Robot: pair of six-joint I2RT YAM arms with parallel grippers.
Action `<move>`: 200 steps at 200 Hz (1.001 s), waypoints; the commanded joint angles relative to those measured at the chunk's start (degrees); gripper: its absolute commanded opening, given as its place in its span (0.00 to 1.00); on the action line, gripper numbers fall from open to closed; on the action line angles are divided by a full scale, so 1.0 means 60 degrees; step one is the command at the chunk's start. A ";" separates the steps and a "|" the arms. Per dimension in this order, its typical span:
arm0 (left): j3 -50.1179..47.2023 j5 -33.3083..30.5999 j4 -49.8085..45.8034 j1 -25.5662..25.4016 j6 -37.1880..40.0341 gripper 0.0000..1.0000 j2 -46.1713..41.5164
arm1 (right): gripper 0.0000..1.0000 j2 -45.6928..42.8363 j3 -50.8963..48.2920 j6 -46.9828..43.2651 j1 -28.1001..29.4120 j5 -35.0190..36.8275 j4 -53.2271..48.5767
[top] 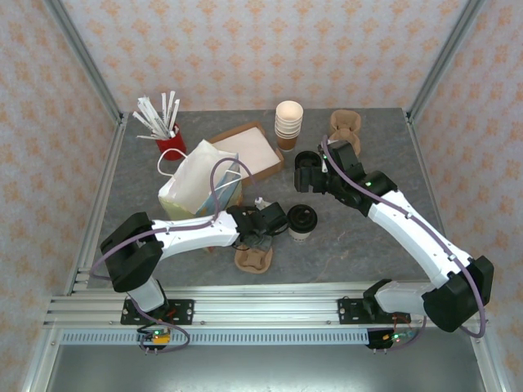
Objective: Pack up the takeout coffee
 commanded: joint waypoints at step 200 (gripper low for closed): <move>-0.0083 0.0387 0.0002 0.0182 -0.1207 0.42 0.0468 | 1.00 -0.0058 -0.0024 0.0141 -0.0044 0.0029 0.0116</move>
